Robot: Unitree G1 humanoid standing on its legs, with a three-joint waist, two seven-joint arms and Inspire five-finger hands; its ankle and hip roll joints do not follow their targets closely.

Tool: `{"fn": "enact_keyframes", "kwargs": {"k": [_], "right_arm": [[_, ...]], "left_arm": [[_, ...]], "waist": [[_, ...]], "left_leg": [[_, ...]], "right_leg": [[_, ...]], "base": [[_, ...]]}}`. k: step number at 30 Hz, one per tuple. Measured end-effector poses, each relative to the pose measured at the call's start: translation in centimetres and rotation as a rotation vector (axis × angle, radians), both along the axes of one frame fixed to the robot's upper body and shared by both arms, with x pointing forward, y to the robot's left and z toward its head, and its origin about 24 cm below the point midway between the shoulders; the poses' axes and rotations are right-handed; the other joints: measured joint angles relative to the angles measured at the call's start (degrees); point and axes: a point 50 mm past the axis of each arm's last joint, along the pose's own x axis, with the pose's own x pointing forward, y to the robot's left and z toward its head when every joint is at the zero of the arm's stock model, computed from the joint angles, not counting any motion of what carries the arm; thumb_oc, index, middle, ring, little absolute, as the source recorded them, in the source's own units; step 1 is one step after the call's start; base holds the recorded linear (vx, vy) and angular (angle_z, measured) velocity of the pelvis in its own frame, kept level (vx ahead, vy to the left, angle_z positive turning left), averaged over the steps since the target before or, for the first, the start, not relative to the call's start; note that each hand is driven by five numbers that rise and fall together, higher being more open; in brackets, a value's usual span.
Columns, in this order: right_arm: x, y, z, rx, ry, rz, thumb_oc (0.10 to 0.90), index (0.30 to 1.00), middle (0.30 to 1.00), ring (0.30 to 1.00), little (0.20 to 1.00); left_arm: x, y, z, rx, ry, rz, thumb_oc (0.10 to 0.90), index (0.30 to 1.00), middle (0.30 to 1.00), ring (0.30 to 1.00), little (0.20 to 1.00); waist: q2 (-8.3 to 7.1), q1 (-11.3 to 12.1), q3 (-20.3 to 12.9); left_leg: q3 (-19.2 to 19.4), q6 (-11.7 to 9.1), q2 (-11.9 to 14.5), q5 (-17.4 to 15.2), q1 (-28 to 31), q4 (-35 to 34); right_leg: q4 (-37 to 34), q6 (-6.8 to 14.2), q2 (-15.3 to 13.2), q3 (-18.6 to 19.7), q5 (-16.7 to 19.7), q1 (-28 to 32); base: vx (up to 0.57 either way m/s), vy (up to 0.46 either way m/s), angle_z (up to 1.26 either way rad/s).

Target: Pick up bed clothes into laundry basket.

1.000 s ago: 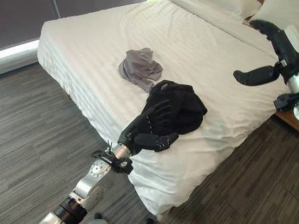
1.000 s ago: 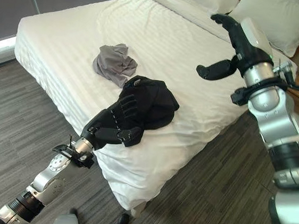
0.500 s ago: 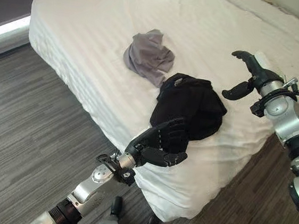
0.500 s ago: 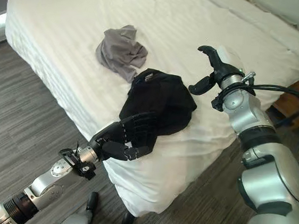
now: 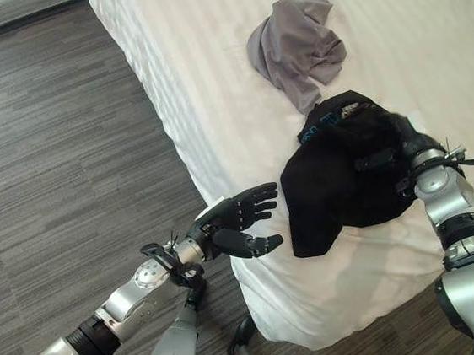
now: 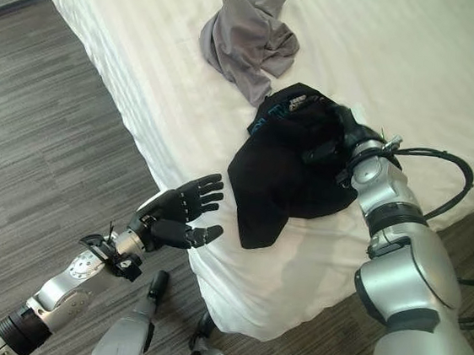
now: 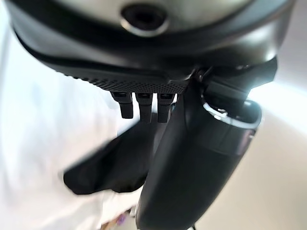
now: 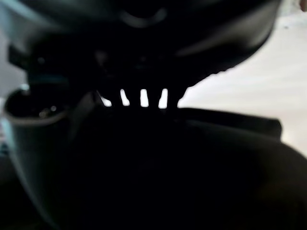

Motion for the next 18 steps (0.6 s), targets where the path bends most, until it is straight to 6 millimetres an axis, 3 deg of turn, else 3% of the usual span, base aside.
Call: {"fn": "enact_keyframes", "kwargs": {"k": [5, 6, 7, 9, 12, 15, 18], "right_arm": [[-0.8, -0.6, -2.1, 0.068, -0.005, -0.018, 0.8, 0.9, 0.9, 0.9, 0.9], [-1.3, -0.9, -3.5, 0.066, 0.02, -0.026, 0.56, 0.54, 0.54, 0.54, 0.54], [-1.7, -0.6, -4.5, 0.086, 0.01, -0.015, 0.4, 0.3, 0.3, 0.3, 0.3], [-3.2, -0.4, -7.0, 0.13, -0.031, -0.004, 0.4, 0.3, 0.3, 0.3, 0.3], [-4.2, 0.2, -8.1, 0.206, -0.09, 0.015, 0.4, 0.3, 0.3, 0.3, 0.3], [-6.9, -0.5, -10.5, 0.263, -0.097, -0.001, 0.4, 0.3, 0.3, 0.3, 0.3], [-11.1, -2.2, -15.0, 0.313, -0.014, -0.097, 0.4, 0.3, 0.3, 0.3, 0.3]], "left_arm": [[0.5, 0.9, 0.5, -0.004, -0.021, 0.065, 0.8, 0.9, 0.9, 0.9, 0.9], [0.5, 1.1, 0.6, 0.001, -0.027, 0.074, 0.8, 0.9, 0.9, 0.9, 0.9], [0.4, 1.2, 0.5, -0.001, -0.028, 0.085, 0.8, 0.9, 0.9, 0.9, 0.9], [0.0, 2.2, 0.1, -0.019, -0.008, 0.137, 0.8, 0.9, 0.9, 0.9, 0.9], [-0.5, 5.0, -0.5, -0.044, 0.018, 0.273, 0.8, 0.9, 0.9, 0.9, 0.9], [-1.0, 8.0, -0.4, -0.058, 0.014, 0.411, 0.8, 0.9, 0.9, 0.9, 0.9], [-1.3, 13.0, 1.0, 0.007, -0.04, 0.606, 0.8, 0.9, 0.9, 0.9, 0.9]], "waist": [[0.05, 0.3, 0.5], [0.07, 0.2, 0.5], [0.05, 0.2, 0.5], [-0.07, 0.0, 0.5], [-0.19, -1.2, 0.4], [-0.81, -1.6, -0.1], [-1.32, -1.7, -1.7]], "left_leg": [[-1.0, 0.0, -0.2, 0.0, 0.3, 0.0], [-1.1, 0.0, -0.2, 0.0, 0.4, 0.0], [-1.2, 0.0, -0.2, 0.0, 0.5, 0.0], [-1.4, 0.0, -0.4, 0.0, 1.2, 0.0], [-1.2, 0.0, -0.5, 0.0, 2.2, -0.2], [-1.1, 0.0, -0.6, 0.0, 3.0, -0.6], [-1.2, 0.3, -1.4, -0.3, 5.1, -0.6]], "right_leg": [[0.0, 0.1, -0.1, -0.7, -0.1, 0.7], [0.0, 0.2, -0.1, -0.6, -0.2, 0.8], [0.0, 0.4, -0.1, -0.6, -0.2, 1.0], [0.0, 0.7, -0.2, -0.6, -0.5, 1.8], [0.0, 1.2, -0.4, -0.5, -0.9, 2.6], [0.0, 1.0, -0.5, -0.2, -1.0, 3.2], [0.1, 1.3, -1.3, -0.3, -1.7, 5.5]], "base": [[0.0, 0.012, 0.1], [0.01, 0.029, 0.07], [0.01, 0.033, 0.09], [0.0, 0.008, 0.04], [0.04, 0.028, -0.03], [0.08, 0.028, 0.02], [0.06, 0.008, 0.06]]}}
